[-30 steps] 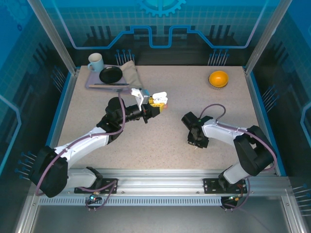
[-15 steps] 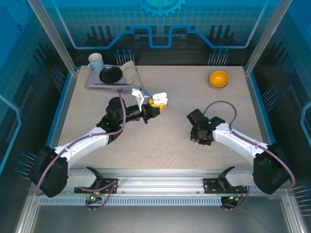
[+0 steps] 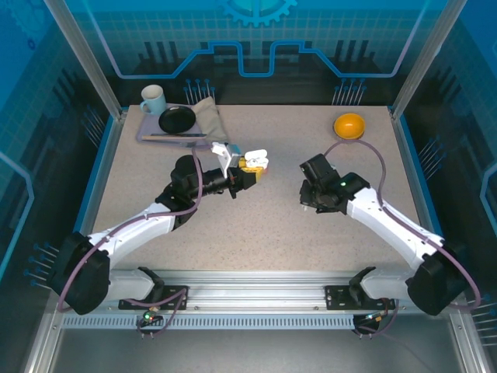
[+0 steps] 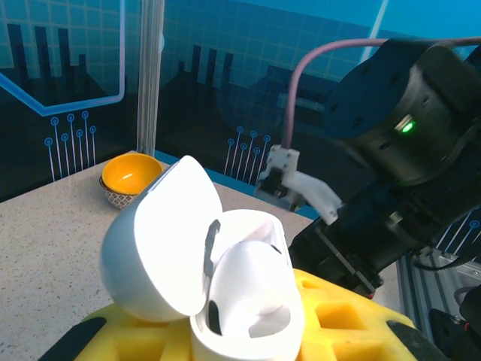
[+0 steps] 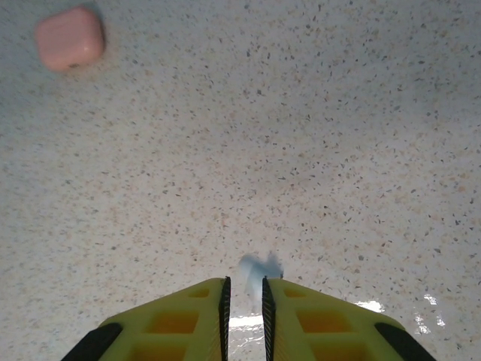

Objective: Insert wireless bluetooth earbuds into charging case

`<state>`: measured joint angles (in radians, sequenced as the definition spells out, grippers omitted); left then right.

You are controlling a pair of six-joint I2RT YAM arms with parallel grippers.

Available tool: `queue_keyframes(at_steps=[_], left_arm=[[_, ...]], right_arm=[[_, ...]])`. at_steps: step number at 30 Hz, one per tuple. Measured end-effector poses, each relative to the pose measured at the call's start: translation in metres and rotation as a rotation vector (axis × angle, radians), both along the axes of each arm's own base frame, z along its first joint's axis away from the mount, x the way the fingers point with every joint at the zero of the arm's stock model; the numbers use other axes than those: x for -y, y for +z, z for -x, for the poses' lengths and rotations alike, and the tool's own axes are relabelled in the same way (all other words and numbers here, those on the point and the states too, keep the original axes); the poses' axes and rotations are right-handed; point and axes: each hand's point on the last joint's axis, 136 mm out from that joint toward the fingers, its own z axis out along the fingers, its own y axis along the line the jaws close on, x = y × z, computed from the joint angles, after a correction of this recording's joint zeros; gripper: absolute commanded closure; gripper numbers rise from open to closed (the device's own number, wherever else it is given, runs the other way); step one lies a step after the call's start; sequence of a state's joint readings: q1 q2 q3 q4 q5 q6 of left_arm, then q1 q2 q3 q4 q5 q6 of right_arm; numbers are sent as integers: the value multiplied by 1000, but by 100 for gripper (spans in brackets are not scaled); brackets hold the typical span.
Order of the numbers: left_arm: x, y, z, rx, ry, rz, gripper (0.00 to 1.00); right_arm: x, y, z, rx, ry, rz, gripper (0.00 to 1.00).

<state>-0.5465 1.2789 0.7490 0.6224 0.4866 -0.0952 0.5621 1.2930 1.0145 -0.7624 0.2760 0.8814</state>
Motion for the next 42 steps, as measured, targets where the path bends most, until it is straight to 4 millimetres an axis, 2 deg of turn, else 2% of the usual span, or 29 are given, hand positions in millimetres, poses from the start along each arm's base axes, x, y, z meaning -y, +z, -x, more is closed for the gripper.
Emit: queue_keyframes(at_steps=[2,6,9,12,15,20,26,34,42], left_arm=[[0,-1,0,-1,0,0,100],[1,-4,-1,-9,-1,-5,100],[2,-5,-2,-12,-2,-7,100],[2,-5,-2,-12,-2,-7,100],[2,-5,-2,-12,-2,-7,100],[2,-5,-1,-12,-4,-8,100],[3,-5,-1,-12,-5,-8,100],[2,-4,0,-7,-5,-5,100],[1,0,1,1,-4,0,100]], right_arm=[[-2,-23,0,-46,3,19,79],[2,-85,13,-197,-3,87,79],[8,-111,23,-262,-11,121,79],[8,-112,22,-257,-13,119,77],[6,-109,19,-247,-11,113,70],[2,-97,14,-210,20,99,47],[-4,-97,13,-208,72,86,44],[-9,-125,22,-249,83,49,45],[-15,-123,28,-237,87,16,46]])
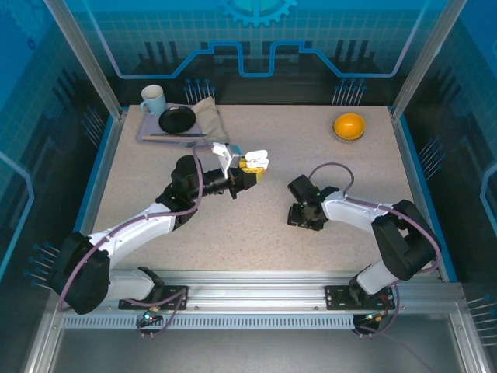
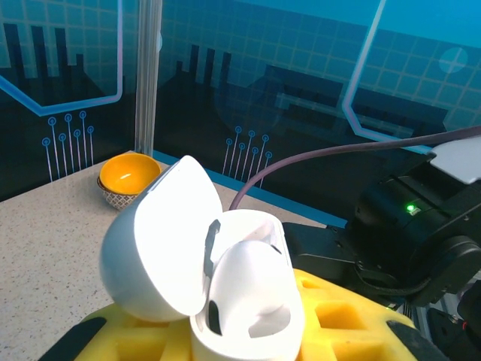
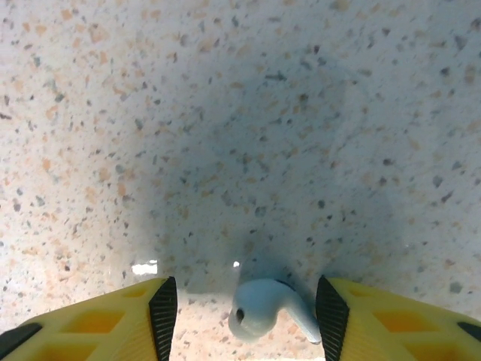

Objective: Insert wireless bluetooth earbuds into charging case

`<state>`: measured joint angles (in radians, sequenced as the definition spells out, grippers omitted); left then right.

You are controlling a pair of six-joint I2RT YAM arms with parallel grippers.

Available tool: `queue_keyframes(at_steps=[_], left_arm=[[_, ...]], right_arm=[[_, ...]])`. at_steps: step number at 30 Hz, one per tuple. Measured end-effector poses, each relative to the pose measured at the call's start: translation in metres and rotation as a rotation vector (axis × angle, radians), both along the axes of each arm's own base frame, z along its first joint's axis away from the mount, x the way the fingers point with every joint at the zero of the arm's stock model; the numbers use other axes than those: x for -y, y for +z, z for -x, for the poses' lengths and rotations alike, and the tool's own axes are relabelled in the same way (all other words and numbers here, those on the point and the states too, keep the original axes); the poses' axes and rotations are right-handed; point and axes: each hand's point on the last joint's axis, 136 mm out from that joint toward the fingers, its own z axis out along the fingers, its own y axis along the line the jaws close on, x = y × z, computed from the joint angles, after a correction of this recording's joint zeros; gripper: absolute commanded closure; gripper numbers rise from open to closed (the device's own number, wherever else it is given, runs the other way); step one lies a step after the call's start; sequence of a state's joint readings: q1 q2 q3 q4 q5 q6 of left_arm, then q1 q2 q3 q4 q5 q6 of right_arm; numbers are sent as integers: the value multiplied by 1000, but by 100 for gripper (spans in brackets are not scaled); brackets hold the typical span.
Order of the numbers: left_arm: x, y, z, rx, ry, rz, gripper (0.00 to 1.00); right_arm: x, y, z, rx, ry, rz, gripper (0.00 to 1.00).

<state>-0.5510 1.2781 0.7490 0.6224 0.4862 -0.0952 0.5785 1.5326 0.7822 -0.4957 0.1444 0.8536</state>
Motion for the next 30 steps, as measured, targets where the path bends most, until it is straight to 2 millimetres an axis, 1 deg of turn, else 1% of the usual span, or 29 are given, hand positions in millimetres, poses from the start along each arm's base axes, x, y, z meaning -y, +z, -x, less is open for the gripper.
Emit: queue_keyframes(at_steps=[5,8,10,12,15,17,19,26,30], left_arm=[[0,1,1,3,0,2,100],[0,2,1,4,0,2,100],[0,2,1,4,0,2,100],[0,2,1,4,0,3,100],[-1,3,1,7,0,4,100],[-1,4,1,8,0,5,100],[-1,4,1,8,0,5,100],[-1,4,1,10,0,6,100],[-1,4,1,11,0,6,100]], right_arm=[[-16,2,12,-13,41,-28,47],[-20,3,19,-22,49,-22,46],[-18,7,23,-28,33,-9,44],[-12,15,24,-22,-1,17,43],[-3,30,19,-9,-62,61,41],[-1,39,14,0,-102,77,42],[-2,42,9,-3,-137,87,43],[-4,31,3,-63,-242,125,45],[-4,22,2,-86,-268,147,47]])
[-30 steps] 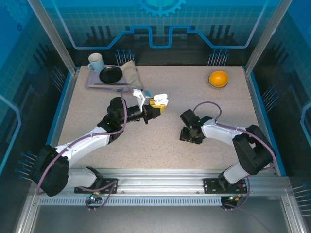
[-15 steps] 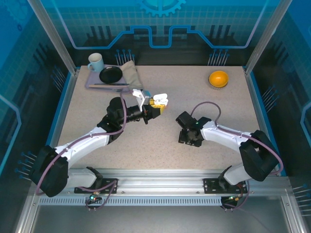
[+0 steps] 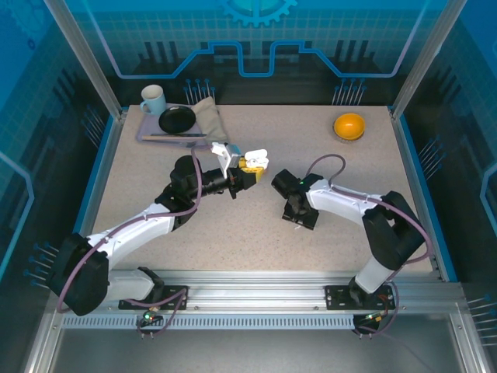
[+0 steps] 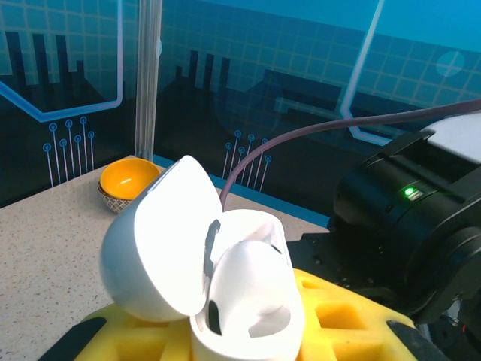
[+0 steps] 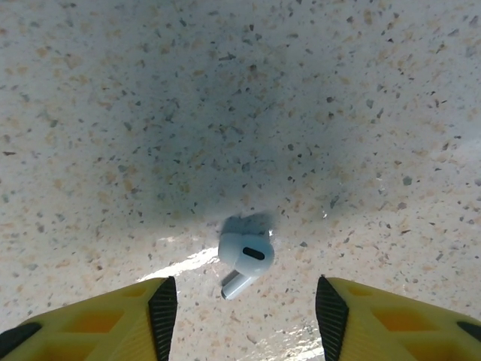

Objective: Insert wireless bluetooth earbuds into charging case

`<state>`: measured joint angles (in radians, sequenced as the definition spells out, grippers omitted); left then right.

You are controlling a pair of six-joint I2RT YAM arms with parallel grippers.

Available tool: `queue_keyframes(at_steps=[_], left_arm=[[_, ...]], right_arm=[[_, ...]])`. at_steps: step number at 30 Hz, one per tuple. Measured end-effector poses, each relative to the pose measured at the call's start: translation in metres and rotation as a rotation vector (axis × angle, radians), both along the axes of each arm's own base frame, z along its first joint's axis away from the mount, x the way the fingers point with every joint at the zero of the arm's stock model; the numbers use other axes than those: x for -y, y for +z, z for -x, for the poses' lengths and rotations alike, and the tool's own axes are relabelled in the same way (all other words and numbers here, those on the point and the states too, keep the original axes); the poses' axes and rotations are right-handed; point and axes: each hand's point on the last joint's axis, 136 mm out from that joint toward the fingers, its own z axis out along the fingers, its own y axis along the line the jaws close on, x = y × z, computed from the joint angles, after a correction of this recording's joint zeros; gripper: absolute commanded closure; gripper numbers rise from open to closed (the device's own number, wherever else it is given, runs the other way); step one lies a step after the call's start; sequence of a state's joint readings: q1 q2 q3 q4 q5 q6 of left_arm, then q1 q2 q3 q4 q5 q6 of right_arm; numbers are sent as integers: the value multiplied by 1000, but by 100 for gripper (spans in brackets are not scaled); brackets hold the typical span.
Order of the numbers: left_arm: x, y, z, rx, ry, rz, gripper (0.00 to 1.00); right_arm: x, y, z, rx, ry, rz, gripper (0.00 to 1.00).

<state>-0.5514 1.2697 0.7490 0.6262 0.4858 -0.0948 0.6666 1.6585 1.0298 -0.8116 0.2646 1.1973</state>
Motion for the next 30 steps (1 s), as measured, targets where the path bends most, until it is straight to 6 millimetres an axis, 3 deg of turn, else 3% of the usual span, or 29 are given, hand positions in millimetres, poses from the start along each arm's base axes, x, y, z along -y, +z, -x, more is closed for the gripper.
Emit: queue_keyframes(at_steps=[6,30], left_arm=[[0,0,0,14,0,-7,100],[0,0,0,16,-1,-8,100]], right_arm=[[3,-13,2,-37,-4,28,49],[1,-25,-6,-37,-2,15,61]])
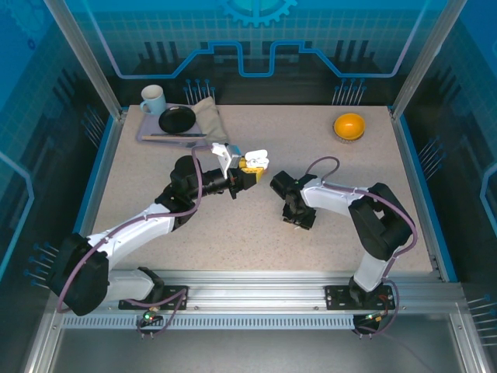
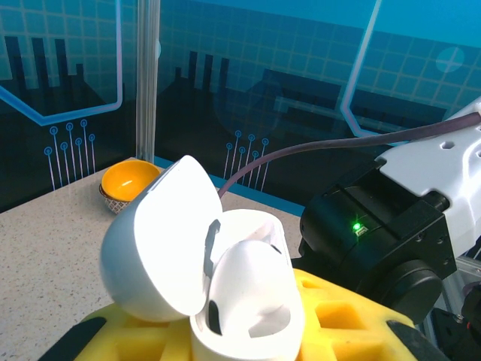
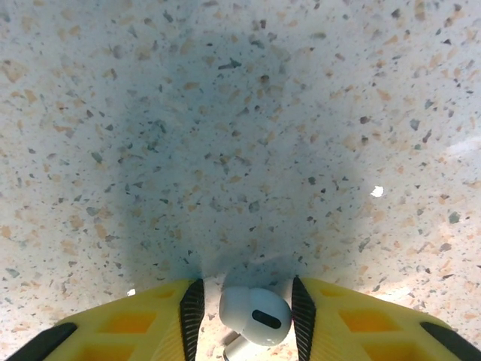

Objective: Insert wireless bluetooth earbuds into charging case

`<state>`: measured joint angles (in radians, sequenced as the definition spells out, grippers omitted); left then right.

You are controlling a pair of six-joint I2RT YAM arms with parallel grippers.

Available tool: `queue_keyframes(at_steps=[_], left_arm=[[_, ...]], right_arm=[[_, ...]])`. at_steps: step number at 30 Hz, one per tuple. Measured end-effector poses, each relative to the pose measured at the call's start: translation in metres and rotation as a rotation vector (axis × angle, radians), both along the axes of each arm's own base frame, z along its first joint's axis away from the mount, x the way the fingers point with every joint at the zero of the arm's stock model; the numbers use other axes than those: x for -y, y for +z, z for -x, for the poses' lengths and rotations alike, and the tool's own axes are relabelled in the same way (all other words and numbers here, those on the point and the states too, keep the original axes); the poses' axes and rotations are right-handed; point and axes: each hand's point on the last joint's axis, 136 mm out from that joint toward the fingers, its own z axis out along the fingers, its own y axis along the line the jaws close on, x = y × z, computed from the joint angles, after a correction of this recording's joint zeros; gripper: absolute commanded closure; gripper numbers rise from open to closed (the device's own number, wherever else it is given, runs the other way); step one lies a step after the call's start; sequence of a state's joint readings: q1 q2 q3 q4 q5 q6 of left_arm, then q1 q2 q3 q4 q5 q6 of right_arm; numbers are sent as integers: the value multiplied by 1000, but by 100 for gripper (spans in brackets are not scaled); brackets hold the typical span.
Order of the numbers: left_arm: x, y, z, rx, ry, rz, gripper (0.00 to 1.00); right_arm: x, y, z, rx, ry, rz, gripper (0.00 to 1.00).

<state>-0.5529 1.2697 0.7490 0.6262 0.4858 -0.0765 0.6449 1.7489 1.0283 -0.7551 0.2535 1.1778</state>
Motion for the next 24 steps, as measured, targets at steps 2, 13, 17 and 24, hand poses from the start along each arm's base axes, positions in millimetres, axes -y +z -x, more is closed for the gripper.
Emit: queue_keyframes(at_steps=[2,13,17,24], left_arm=[[0,0,0,0,0,0,100],[0,0,0,0,0,0,100],[0,0,0,0,0,0,100],[0,0,0,0,0,0,100]], right_arm=[[-1,0,0,2,0,-3,64],[-2,0,0,36,-8,-54,79],[-1,1,0,59,-16,-83,81],[10,10,1,88,-14,-83,81]])
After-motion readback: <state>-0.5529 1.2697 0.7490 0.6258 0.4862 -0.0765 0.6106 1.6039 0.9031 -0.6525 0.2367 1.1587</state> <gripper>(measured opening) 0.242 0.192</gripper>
